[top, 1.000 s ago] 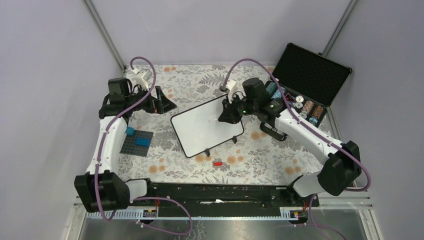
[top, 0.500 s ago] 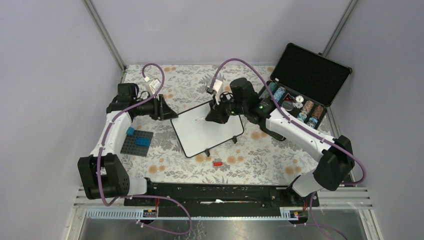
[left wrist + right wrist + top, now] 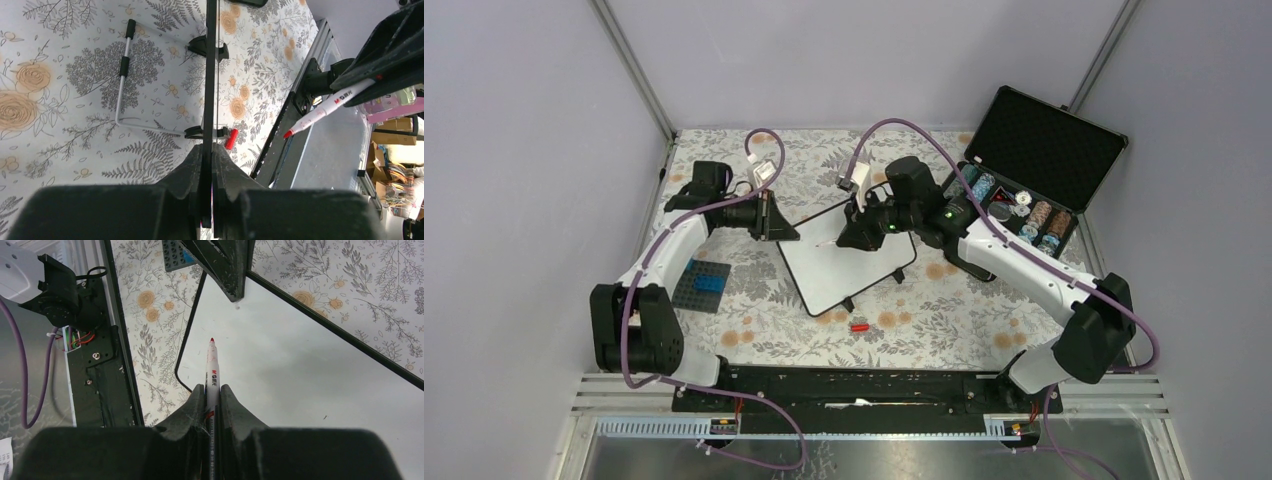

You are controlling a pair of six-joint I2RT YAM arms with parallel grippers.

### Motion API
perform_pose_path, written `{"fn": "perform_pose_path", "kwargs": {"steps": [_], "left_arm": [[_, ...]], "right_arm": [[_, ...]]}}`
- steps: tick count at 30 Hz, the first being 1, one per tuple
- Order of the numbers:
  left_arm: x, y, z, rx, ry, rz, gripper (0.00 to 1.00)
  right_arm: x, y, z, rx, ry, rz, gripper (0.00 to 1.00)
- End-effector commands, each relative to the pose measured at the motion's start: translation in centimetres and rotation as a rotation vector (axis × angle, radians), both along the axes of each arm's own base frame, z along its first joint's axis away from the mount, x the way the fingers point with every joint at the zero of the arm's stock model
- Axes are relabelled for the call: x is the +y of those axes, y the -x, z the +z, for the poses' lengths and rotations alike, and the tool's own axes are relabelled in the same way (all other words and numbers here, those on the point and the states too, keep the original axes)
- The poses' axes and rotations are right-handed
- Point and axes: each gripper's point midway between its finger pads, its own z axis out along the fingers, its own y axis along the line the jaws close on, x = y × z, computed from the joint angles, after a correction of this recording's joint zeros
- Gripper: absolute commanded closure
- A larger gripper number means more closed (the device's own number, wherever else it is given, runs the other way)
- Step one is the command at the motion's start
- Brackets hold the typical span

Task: Write a sentence on the whiteboard
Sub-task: Adjust the whiteboard on the whiteboard stand.

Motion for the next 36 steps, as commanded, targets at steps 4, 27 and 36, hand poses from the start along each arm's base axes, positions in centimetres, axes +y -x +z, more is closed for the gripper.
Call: {"fn": "perform_pose_path", "kwargs": {"steps": [4,27,36], "left_arm": [[-1.4,-1.8,0.7,-0.075,0.001,-0.053,1.0],[-1.2,-1.5,-2.4,-0.07,-0.082,-0.333,1.0],[0.6,-4.1,1.5,-0.123,-0.035,-0.126,0.45]], "right_arm": [[-0.1,1.0,3.7,-0.066,-0.059,0.04,1.0],[0.0,2.1,2.4,-0.039,-0.039,0.116,1.0],[0.5,0.0,3.0,-0.079,-0.042,0.036,1.0]]}}
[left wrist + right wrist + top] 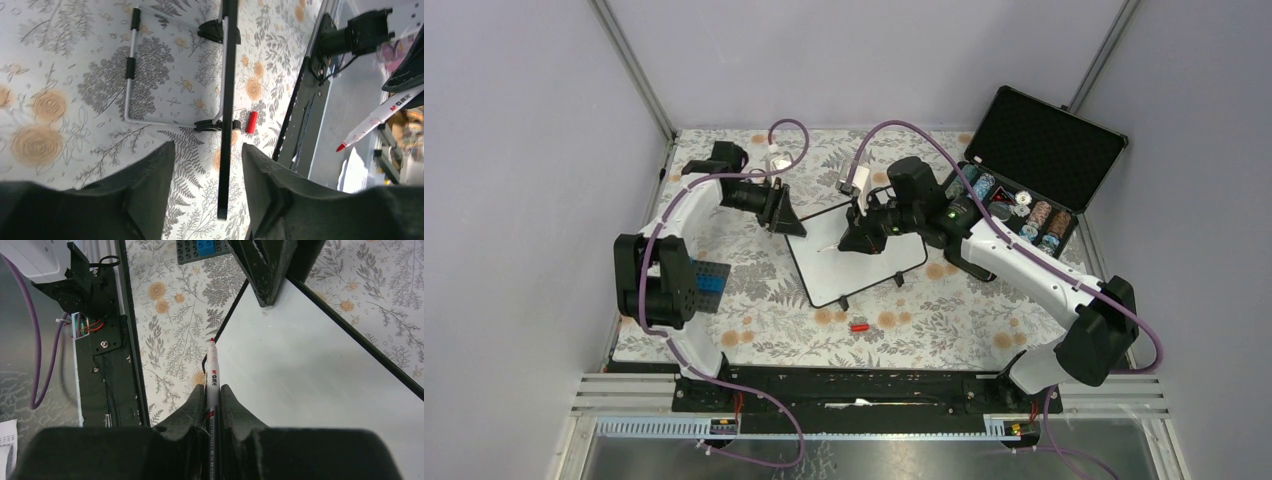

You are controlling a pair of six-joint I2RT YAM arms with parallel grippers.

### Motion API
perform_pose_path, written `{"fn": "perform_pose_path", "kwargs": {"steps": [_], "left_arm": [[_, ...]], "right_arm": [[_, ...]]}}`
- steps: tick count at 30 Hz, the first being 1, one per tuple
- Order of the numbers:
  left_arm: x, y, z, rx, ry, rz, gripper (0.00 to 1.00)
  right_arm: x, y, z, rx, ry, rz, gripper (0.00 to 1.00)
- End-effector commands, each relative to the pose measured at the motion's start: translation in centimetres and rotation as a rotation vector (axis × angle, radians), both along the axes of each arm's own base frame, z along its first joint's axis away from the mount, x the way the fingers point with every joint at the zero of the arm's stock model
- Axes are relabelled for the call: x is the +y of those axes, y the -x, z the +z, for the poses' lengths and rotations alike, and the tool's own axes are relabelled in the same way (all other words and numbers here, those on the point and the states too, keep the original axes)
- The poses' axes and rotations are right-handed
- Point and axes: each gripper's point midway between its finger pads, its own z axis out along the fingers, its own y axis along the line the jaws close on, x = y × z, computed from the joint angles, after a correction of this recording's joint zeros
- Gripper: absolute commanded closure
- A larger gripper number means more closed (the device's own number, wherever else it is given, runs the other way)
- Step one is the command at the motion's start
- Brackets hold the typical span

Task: Write a sentence on the whiteboard
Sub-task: Adjust the whiteboard on the whiteboard stand, then hold the whiteboard on the whiteboard stand.

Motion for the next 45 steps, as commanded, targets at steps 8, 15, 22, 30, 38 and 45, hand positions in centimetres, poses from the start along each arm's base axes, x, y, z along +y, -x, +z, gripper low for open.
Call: {"fn": "perform_pose_path", "kwargs": {"steps": [8,15,22,30,38,45], "left_arm": [[3.8,-0.5,6.0,-0.145,0.126,0.249,0.41],[3.4,-0.4,5.2,-0.092,0.173,0.263,0.44],[3.2,-0.4,4.4,-0.057,0.188,0.251,0.55],[3.2,-0.6,3.4,-0.033,0.172,0.261,0.62],[2.8,-0.4,3.0,-0.021,0.172,0.245,0.73],[2.3,-0.5,2.9,-0.021,0.166,0.229,0.83]], "right_arm": [[2.3,-3.4,3.5,-0.098,-0.088,-0.109,1.0],[4.2,-4.5,3.1,-0.113,-0.079,-0.133,1.0],[5.2,-4.3,2.5,-0.113,-0.068,-0.112,1.0],[6.3,-4.6,1.8,-0.105,-0.052,-0.101,1.0],[6.8,-4.9,1.0,-0.102,-0.028,-0.098,1.0],[6.7,-5.2,0.2,-0.11,-0.008,-0.102,1.0]]}}
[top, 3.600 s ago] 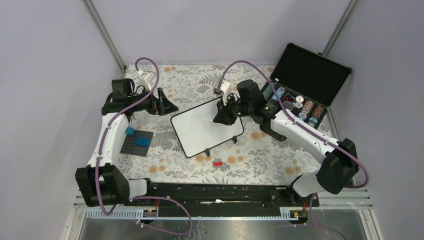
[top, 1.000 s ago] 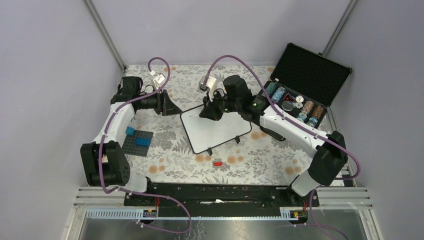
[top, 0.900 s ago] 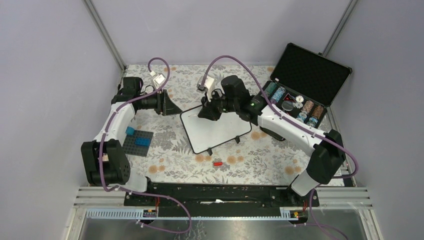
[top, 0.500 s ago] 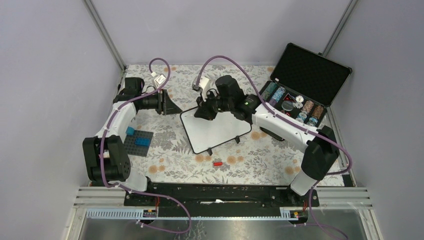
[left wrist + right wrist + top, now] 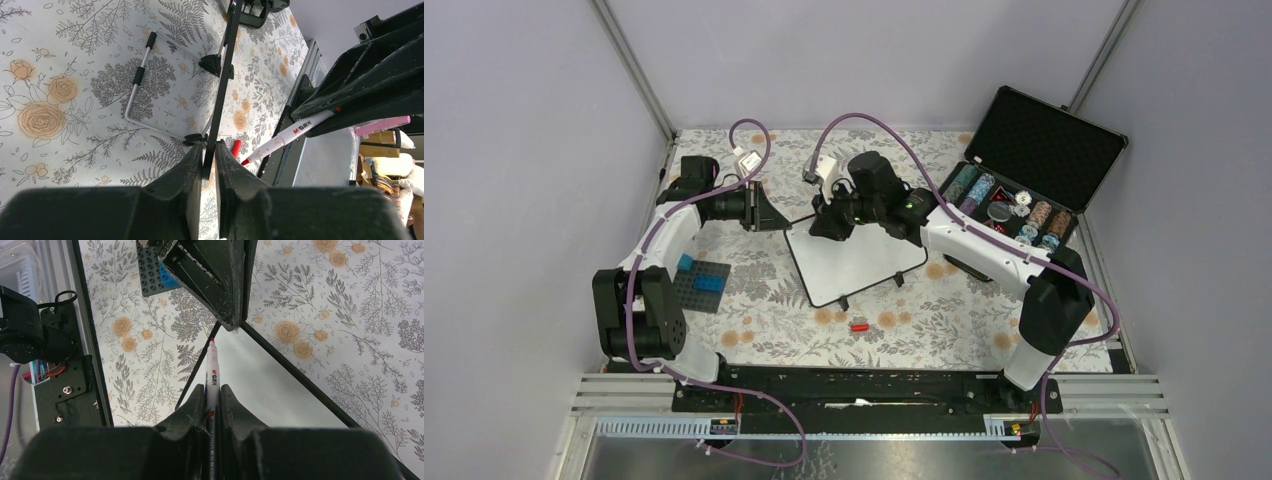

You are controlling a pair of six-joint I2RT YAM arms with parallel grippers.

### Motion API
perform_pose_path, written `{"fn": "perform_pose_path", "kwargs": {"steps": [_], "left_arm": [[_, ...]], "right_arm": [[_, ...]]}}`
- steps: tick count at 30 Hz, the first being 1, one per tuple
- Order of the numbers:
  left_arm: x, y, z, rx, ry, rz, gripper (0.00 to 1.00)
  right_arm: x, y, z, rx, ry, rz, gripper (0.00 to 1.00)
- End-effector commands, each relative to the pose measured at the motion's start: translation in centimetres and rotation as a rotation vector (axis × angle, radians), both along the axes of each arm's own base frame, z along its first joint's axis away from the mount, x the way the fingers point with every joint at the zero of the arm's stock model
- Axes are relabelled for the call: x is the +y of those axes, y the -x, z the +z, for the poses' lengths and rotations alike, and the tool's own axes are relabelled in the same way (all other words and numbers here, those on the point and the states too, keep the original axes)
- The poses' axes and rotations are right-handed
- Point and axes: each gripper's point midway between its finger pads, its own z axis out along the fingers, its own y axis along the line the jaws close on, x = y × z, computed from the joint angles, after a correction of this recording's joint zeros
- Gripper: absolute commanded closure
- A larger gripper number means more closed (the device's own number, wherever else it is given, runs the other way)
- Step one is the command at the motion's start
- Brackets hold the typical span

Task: Write a sentence on the whiteboard
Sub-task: Hold the whiteboard on the whiteboard stand, then write a sentence on the whiteboard.

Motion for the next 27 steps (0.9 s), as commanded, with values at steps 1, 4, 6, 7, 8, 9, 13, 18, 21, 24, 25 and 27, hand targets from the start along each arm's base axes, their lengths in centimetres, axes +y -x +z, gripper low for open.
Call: {"fn": "perform_pose_path", "kwargs": {"steps": [1,4,6,7,8,9,13,18,21,24,25,27], "left_arm": [[-0.5,-0.4,0.5,-0.051,0.016,-0.029,0.84],[-0.5,-0.3,0.4,-0.05,0.015,-0.03,0.89],[-0.5,-0.3,0.4,-0.053,0.014,-0.031,0.92],[-0.5,-0.3,0.5,-0.055,0.013,-0.03,0.94],[-0.5,-0.3,0.5,-0.057,0.014,-0.031,0.95],[-0.5,-0.3,0.6,-0.059,0.013,-0.031,0.97],[-0.5,-0.3,0.6,-0.064,0.01,-0.033,1.0],[-0.5,-0.3,0.5,-0.073,0.004,-0.033,1.0],[-0.5,-0.3,0.5,-0.075,0.003,-0.035,1.0],[-0.5,-0.3,0.5,-0.078,-0.003,-0.033,1.0],[-0.5,-0.3,0.5,-0.078,-0.004,-0.033,1.0],[-0.5,-0.3,0.5,-0.08,-0.005,-0.032,1.0]], "right_arm": [[0.9,-0.6,1.7,-0.061,-0.02,-0.002,1.0],[0.9,-0.8,1.5,-0.063,-0.014,-0.009,1.0],[0.9,-1.0,1.3,-0.062,-0.009,-0.015,1.0],[0.9,-1.1,1.2,-0.063,-0.006,-0.018,1.0],[0.9,-1.2,1.2,-0.065,-0.005,-0.021,1.0],[0.9,-1.2,1.0,-0.064,0.0,-0.023,1.0],[1.0,-1.4,0.9,-0.066,0.001,-0.026,1.0],[1.0,-1.6,0.8,-0.069,0.006,-0.032,1.0],[0.9,-1.7,0.4,-0.069,0.018,-0.035,1.0],[0.6,-1.7,-0.2,-0.071,0.039,-0.039,1.0],[0.4,-1.7,-0.3,-0.075,0.047,-0.044,1.0],[0.0,-1.7,-0.7,-0.081,0.06,-0.048,1.0]]}}
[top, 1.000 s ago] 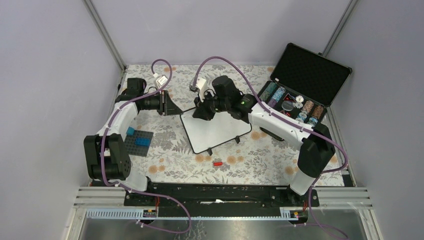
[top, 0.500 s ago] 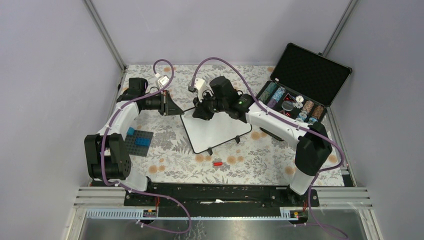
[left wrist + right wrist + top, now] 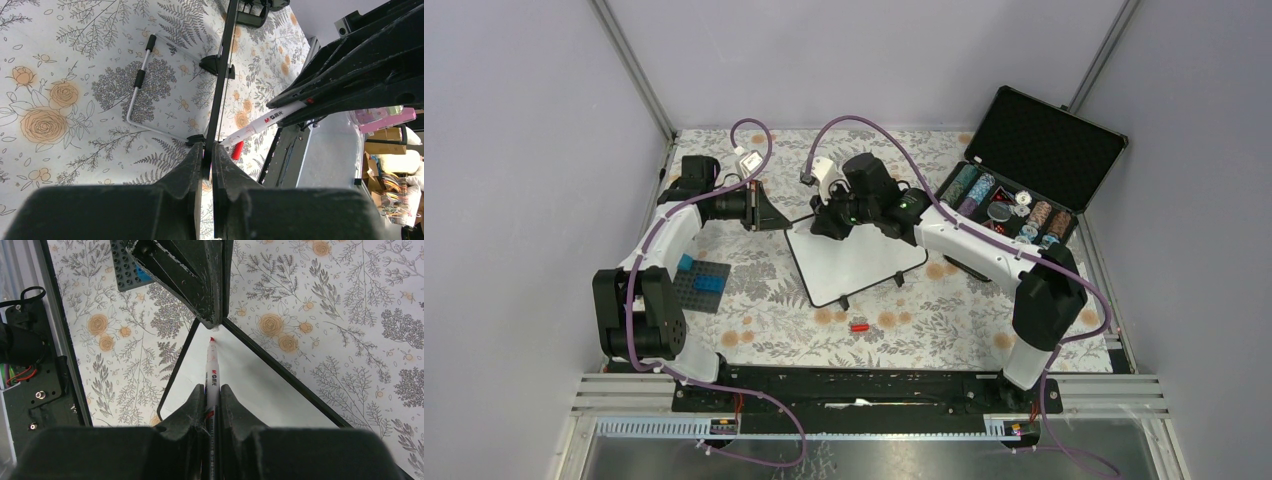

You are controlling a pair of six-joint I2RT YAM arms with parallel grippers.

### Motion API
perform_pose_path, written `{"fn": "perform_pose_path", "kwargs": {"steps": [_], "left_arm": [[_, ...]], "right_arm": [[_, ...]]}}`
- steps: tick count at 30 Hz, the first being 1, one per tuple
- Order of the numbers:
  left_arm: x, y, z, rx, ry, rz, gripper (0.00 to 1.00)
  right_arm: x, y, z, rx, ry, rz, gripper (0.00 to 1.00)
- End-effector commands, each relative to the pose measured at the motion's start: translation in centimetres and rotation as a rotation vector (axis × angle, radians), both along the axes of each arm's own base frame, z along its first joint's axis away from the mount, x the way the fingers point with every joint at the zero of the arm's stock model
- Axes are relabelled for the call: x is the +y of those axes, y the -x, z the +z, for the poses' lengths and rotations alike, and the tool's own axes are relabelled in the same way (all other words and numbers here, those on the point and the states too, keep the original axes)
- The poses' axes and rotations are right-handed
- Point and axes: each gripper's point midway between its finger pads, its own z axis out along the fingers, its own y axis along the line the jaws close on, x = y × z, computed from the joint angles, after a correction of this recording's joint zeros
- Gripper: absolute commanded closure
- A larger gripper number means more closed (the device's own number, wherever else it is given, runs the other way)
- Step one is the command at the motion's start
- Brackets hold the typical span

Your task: Write a sentence on the whiteboard

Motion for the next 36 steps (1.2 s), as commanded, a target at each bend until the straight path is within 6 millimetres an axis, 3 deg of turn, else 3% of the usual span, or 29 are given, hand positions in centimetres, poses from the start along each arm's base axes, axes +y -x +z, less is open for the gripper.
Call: {"fn": "perform_pose_path", "kwargs": {"steps": [1,13,20,26,36], "left_arm": [[-0.2,-0.3,0.5,-0.061,-0.003,-0.014,1.0],[-0.2,-0.4,0.5,-0.064,-0.006,-0.014,1.0],[-0.2,-0.3,0.5,-0.066,-0.007,-0.015,1.0],[-0.2,-0.2,0.7,-0.071,-0.007,-0.016,1.0],[-0.2,-0.2,0.6,-0.074,-0.009,-0.017,1.0]], "right_arm": [[-0.2,-0.2,0.7,-0.054,0.016,-0.006,1.0],[-2.1,0.9,-0.2,-0.056,0.058,-0.011,1.0],[-1.8,1.5,1.6,-0.055,0.012,0.008,1.0],[-1.5,0.7,3.4,-0.065,-0.03,-0.01,1.0],[-1.6,-1.6,3.6,-0.084,-0.035,-0.079,1.0]]}}
